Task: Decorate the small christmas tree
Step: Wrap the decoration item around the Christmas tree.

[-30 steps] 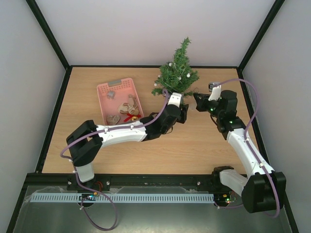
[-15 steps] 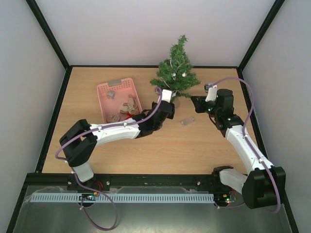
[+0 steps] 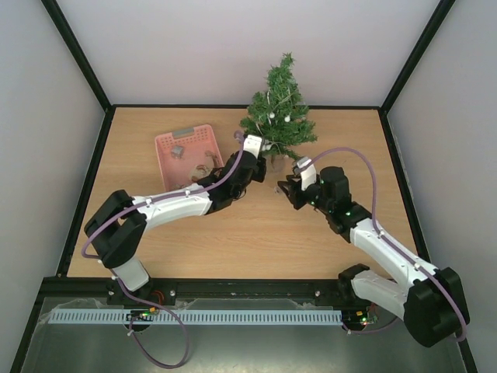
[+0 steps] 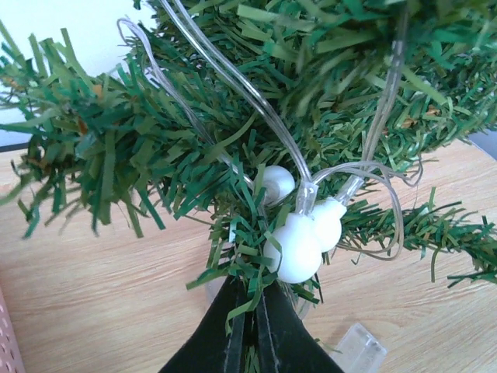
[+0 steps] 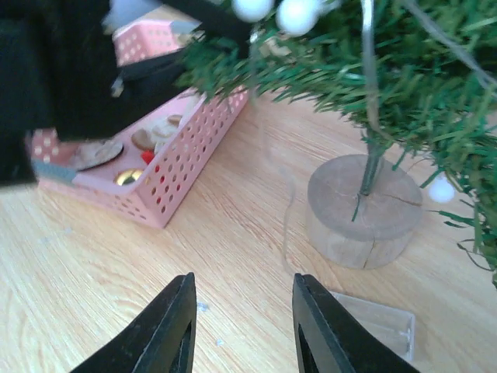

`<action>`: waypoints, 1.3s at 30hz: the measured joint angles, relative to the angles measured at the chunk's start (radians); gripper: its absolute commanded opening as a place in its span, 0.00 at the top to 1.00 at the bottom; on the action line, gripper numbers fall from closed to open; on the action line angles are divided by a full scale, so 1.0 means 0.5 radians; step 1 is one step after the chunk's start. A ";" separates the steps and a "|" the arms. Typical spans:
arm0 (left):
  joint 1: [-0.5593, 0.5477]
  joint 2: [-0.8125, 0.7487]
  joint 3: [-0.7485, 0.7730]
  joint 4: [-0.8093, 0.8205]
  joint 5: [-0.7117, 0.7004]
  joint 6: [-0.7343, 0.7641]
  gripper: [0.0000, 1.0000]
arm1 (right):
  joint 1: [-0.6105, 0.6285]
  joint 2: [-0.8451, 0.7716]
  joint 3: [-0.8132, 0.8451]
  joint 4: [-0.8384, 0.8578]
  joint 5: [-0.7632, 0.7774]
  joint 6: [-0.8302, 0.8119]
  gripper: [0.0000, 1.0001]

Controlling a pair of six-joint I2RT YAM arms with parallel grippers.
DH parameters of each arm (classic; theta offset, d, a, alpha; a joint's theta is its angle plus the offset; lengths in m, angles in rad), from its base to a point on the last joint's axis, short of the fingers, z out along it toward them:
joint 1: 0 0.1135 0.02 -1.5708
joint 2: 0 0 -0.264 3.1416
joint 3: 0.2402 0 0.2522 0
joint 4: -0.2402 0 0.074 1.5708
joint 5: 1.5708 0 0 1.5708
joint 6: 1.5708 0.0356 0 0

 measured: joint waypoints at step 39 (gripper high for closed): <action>0.224 -0.053 -0.099 0.142 0.426 -0.124 0.98 | 0.166 1.382 0.348 0.754 0.333 -1.290 0.95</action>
